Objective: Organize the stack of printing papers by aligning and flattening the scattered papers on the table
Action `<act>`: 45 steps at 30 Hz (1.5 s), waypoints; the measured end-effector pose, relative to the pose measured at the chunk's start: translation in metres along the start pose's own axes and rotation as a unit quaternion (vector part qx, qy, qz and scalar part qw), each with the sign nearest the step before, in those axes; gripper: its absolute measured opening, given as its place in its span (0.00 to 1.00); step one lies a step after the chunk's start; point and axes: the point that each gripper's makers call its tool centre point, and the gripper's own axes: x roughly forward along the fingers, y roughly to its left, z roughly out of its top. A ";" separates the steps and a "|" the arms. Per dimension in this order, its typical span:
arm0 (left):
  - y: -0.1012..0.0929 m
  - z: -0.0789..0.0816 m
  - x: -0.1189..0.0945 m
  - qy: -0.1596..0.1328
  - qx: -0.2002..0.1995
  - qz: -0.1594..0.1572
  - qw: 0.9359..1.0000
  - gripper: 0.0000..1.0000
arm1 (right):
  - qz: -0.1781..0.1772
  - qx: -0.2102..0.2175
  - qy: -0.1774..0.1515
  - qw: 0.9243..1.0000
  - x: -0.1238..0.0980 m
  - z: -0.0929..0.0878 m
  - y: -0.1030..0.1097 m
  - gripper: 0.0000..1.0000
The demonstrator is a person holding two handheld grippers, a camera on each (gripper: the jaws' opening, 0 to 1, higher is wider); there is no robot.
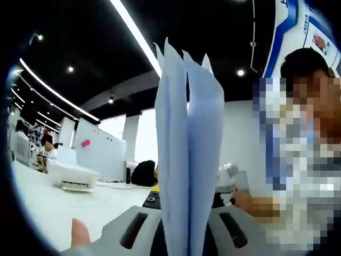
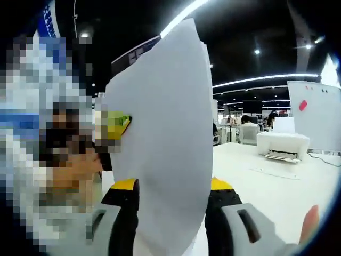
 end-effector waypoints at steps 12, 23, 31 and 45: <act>-0.008 0.004 -0.003 -0.011 -0.011 -0.030 0.999 0.06 | 0.132 0.005 -0.073 0.989 -0.016 0.028 0.018 0.34; -0.021 0.007 -0.010 -0.007 -0.021 -0.080 0.997 0.06 | 0.249 0.062 -0.056 0.965 -0.012 0.012 0.019 0.24; -0.018 0.016 -0.010 -0.020 -0.045 -0.091 0.995 0.06 | 0.318 0.063 -0.082 0.942 -0.025 0.024 0.047 0.00; -0.008 0.025 -0.022 0.052 0.008 -0.051 0.997 0.25 | 0.288 -0.044 0.019 0.956 -0.047 0.047 0.024 0.00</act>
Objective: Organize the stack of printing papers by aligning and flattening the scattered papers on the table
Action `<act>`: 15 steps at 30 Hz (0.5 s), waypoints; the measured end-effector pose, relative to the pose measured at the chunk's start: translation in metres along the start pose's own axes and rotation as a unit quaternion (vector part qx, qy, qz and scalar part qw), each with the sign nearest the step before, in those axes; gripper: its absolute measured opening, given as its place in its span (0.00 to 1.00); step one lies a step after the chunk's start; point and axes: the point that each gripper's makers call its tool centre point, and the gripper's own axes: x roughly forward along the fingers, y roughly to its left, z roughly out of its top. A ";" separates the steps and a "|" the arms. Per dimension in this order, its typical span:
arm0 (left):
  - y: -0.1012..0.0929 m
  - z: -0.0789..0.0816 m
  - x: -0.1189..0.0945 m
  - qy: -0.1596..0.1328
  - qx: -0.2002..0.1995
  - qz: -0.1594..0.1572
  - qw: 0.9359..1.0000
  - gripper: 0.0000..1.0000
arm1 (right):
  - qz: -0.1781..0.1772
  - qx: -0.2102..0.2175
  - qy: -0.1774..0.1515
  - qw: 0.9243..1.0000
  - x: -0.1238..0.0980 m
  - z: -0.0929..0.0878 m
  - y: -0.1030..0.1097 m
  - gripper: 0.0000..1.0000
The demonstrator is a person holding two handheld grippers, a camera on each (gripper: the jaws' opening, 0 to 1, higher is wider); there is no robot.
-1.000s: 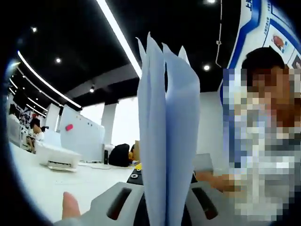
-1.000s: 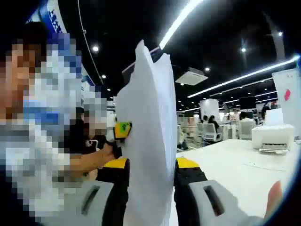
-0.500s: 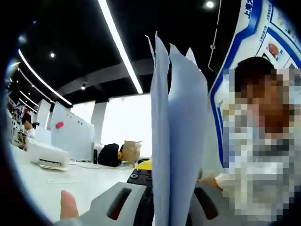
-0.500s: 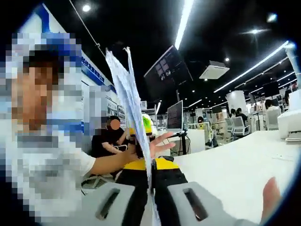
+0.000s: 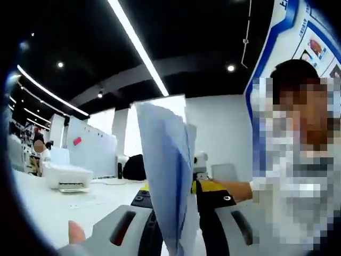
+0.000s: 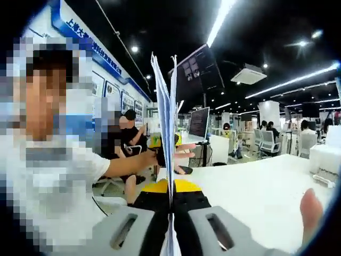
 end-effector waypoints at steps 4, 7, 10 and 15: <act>0.001 0.012 0.001 0.033 0.008 0.001 0.999 0.29 | 0.012 -0.008 0.062 0.998 -0.001 0.006 0.000 0.00; -0.006 0.016 0.006 0.068 0.022 -0.009 0.997 0.31 | 0.023 -0.013 0.120 0.992 0.000 0.004 0.000 0.00; -0.011 0.007 0.014 0.118 0.032 -0.018 0.992 0.29 | 0.035 -0.016 0.173 0.984 0.004 0.000 -0.001 0.00; -0.020 -0.020 0.024 0.175 0.033 -0.034 0.983 0.06 | 0.037 -0.012 0.256 0.966 0.010 -0.015 0.000 0.00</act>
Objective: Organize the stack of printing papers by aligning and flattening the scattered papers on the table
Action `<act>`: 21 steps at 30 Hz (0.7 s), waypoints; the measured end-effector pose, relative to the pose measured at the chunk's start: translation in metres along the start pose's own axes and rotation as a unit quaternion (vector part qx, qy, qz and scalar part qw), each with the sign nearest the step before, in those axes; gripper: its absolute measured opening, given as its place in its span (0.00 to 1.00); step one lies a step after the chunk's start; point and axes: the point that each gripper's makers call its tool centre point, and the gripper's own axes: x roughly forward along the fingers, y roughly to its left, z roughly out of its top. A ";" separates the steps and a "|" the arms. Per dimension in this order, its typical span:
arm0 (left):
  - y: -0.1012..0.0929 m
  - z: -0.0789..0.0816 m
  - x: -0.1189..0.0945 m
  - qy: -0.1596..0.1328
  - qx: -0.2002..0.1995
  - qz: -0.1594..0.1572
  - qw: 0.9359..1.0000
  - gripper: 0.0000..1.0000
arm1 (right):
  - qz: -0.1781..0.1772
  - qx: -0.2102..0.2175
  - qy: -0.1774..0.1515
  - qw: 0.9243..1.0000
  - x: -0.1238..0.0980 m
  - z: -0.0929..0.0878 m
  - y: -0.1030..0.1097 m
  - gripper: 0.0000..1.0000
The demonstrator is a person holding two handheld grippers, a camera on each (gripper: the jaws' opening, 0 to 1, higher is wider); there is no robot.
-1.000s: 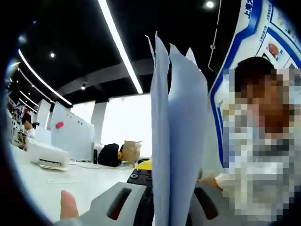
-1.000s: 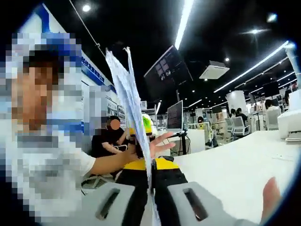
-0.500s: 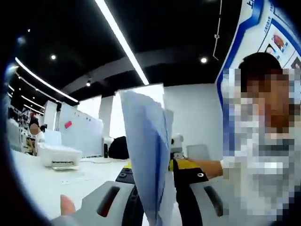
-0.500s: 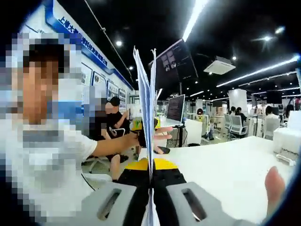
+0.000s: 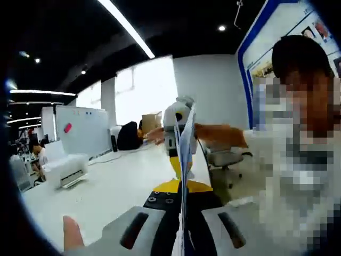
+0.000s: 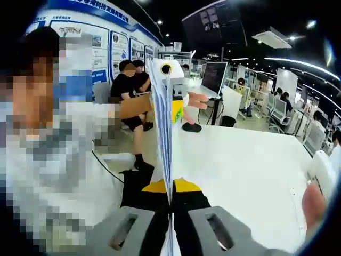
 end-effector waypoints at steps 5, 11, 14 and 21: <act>0.000 -0.003 -0.006 -0.026 -0.011 0.004 1.000 0.05 | 0.008 0.009 -0.021 1.000 -0.007 0.004 -0.001 0.00; 0.013 0.016 -0.024 -0.104 -0.014 0.037 0.994 0.05 | -0.079 0.013 -0.184 0.980 -0.031 0.004 -0.024 0.24; 0.021 0.026 -0.041 -0.163 -0.024 0.053 0.985 0.05 | -0.130 0.029 -0.276 0.952 -0.050 -0.007 -0.029 0.32; 0.022 0.037 -0.077 -0.273 -0.048 0.049 0.959 0.05 | -0.169 0.076 -0.474 0.861 -0.084 -0.044 -0.029 0.34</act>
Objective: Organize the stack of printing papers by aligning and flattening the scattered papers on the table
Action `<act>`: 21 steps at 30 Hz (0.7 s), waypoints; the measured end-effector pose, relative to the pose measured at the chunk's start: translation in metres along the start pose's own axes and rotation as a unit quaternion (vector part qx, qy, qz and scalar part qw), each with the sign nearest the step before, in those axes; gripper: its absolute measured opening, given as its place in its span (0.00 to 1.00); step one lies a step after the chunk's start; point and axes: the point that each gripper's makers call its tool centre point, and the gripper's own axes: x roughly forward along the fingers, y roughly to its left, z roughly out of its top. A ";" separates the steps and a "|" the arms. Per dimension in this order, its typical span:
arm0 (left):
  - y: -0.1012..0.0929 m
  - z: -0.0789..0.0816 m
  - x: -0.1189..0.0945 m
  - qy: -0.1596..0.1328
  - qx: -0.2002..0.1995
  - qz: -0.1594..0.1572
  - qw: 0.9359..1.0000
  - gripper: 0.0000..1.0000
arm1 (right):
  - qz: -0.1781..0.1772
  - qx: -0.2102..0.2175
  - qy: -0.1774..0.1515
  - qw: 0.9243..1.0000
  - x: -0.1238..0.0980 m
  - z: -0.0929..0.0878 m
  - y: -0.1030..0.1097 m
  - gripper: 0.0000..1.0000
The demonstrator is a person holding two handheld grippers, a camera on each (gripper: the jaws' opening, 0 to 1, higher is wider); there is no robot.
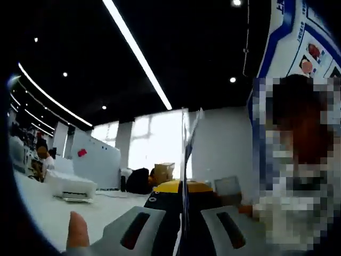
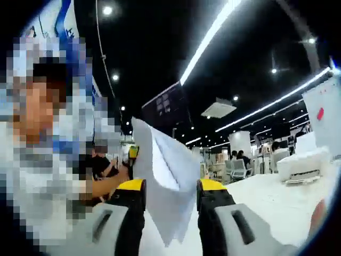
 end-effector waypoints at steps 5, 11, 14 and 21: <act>-0.008 0.001 -0.003 -0.018 -0.006 -0.014 1.000 0.05 | 0.042 0.041 -0.017 0.998 0.023 -0.032 0.015 0.36; -0.006 -0.003 -0.006 -0.035 -0.016 -0.024 0.999 0.06 | 0.095 0.061 -0.035 0.993 0.040 -0.030 0.033 0.00; 0.006 -0.014 -0.012 -0.021 -0.050 -0.010 0.998 0.06 | 0.104 0.054 -0.038 0.992 0.034 -0.027 0.032 0.00; 0.021 -0.063 -0.012 0.063 -0.011 0.025 0.998 0.09 | 0.071 0.054 -0.020 0.996 0.019 -0.033 0.005 0.00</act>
